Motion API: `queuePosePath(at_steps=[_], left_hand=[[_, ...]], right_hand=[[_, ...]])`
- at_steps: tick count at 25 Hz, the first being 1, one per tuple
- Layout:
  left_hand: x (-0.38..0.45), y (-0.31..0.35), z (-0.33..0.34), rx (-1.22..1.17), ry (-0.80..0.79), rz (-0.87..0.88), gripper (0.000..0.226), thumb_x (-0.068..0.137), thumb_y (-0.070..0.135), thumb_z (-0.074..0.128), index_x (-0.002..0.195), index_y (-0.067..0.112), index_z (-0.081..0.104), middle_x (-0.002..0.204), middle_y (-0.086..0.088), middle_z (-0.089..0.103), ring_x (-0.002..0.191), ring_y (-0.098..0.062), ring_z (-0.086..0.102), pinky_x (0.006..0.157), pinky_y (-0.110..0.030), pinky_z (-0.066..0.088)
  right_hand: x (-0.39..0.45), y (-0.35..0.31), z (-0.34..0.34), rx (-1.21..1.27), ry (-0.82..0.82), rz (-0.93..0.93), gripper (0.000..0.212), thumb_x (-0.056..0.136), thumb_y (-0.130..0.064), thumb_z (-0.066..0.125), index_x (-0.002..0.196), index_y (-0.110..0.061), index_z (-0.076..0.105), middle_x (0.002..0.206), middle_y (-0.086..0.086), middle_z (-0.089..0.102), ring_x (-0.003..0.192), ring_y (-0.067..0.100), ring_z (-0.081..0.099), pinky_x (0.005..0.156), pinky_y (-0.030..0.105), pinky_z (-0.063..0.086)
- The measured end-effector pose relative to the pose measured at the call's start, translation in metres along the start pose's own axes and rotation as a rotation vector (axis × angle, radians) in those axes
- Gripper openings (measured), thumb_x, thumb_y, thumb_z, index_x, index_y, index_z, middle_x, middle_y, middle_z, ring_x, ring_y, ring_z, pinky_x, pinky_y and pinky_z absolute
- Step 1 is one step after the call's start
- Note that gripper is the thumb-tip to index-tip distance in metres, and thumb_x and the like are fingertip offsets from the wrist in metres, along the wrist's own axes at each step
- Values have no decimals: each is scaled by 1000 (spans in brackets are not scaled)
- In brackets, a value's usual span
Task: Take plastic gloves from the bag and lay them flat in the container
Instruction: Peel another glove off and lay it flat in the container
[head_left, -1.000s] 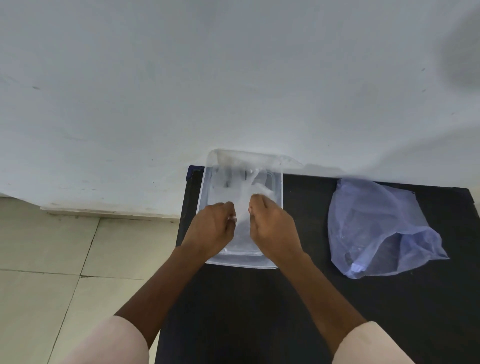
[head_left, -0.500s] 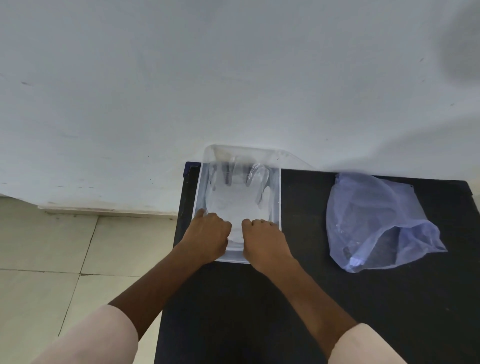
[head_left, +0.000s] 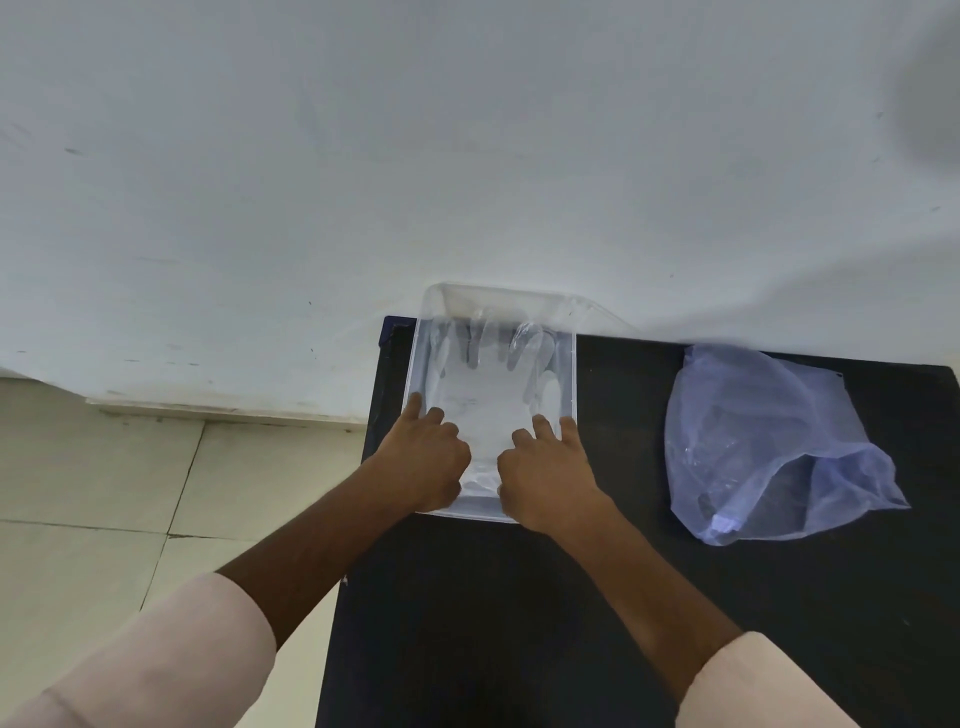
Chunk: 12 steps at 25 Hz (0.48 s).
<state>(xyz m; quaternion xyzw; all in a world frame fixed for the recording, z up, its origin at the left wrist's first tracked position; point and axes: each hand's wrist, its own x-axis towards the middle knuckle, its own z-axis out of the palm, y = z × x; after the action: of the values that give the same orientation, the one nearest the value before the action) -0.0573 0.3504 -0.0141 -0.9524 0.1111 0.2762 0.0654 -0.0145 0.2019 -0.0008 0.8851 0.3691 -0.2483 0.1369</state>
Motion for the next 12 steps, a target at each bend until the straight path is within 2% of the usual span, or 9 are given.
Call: queuePosePath(at_steps=[1, 3, 6, 9, 12], left_hand=[[0, -4, -2, -12, 52, -2, 40, 93, 45, 50, 121, 19, 62, 131, -4, 61, 129, -26, 47, 116, -56, 14], [2, -13, -7, -86, 190, -8, 40, 93, 44, 50, 123, 20, 61, 129, -3, 63, 125, -24, 50, 114, -49, 23], [7, -26, -17, -376, 337, 1, 39, 91, 36, 56, 127, 21, 57, 129, -3, 63, 119, -23, 56, 107, -42, 37], [10, -36, -25, -760, 462, 19, 33, 92, 27, 60, 124, 20, 59, 127, -3, 63, 113, -21, 59, 98, -34, 46], [8, -37, -38, -1145, 553, -66, 20, 90, 21, 65, 109, 18, 66, 109, -1, 69, 97, -16, 64, 81, -19, 48]], right_hand=[[2, 1, -3, 19, 8, 0, 36, 92, -37, 53, 123, -20, 61, 142, 10, 49, 142, 34, 27, 115, 57, 10], [7, 3, -10, 106, 63, 2, 36, 94, -37, 49, 122, -18, 59, 132, 9, 55, 132, 33, 41, 109, 53, 26], [16, 9, -17, 422, 167, 19, 33, 95, -34, 48, 123, -17, 56, 121, 8, 62, 107, 26, 59, 93, 40, 45], [21, 19, -21, 792, 234, 39, 28, 94, -28, 56, 119, -16, 58, 125, 6, 63, 106, 21, 61, 89, 30, 47], [18, 31, -28, 1054, 270, 68, 25, 92, -24, 61, 116, -15, 60, 122, 3, 65, 102, 15, 61, 82, 24, 47]])
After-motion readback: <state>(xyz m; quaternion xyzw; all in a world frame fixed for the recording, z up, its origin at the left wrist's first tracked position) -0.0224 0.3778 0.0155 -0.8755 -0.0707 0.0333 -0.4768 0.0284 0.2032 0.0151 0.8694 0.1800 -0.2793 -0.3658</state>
